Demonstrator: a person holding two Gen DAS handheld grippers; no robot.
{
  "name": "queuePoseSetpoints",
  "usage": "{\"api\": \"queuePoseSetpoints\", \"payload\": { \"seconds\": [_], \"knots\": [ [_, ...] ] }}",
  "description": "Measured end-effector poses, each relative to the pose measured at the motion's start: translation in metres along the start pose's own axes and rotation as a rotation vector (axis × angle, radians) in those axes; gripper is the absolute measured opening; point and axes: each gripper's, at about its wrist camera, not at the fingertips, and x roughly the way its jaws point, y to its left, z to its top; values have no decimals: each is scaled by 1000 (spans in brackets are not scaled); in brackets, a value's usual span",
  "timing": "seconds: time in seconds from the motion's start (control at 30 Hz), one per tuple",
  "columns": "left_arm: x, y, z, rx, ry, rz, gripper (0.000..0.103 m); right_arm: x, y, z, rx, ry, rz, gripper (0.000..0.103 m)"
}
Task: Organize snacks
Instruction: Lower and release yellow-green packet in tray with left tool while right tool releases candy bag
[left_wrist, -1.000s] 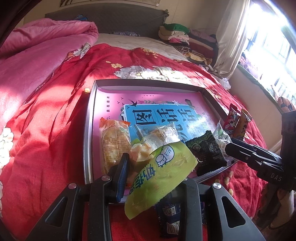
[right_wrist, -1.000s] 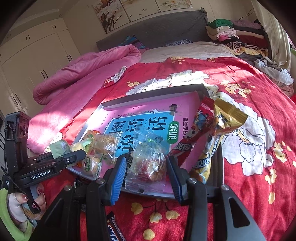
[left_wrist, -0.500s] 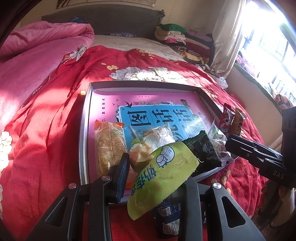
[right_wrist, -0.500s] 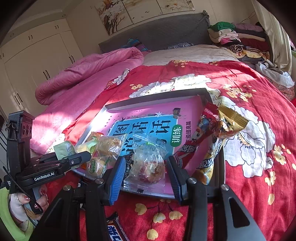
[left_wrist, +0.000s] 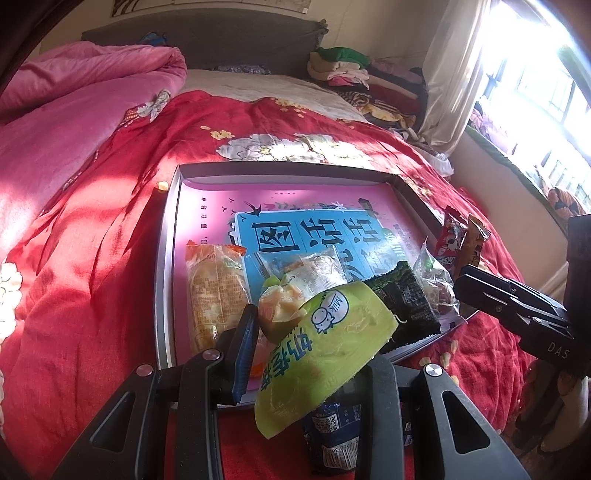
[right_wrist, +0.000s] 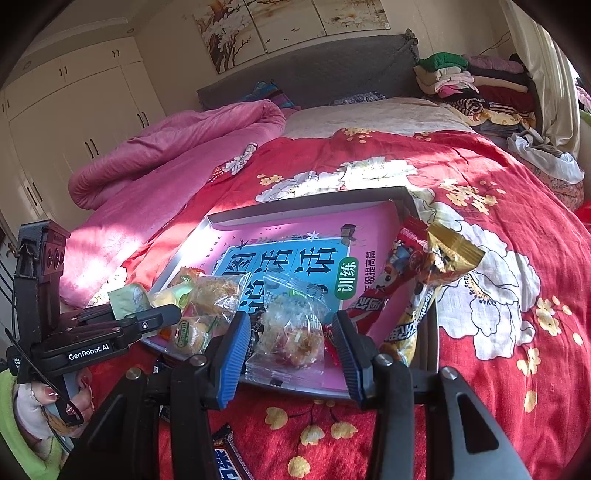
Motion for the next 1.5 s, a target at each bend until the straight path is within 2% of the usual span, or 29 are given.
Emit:
{"api": "queuePoseSetpoints", "payload": {
  "seconds": [0.47,0.6,0.7,0.83,1.17,1.5],
  "knots": [
    [13,-4,7,23,5,-2,34,-2,2,-2,-12,-4,-13,46],
    [13,-6,7,33,4,2,34,-14,0,0,-13,-52,-50,46],
    [12,-6,7,27,6,0,34,-23,-8,3,15,-85,-80,47],
    [11,-5,7,21,10,3,34,-25,-23,4,77,-85,-97,49],
    [7,-4,7,15,-3,-1,38,-28,-46,2,162,-88,-130,49],
    [2,-1,10,-8,-16,-13,50,-13,-47,4,160,-52,-124,49]
  ]
}}
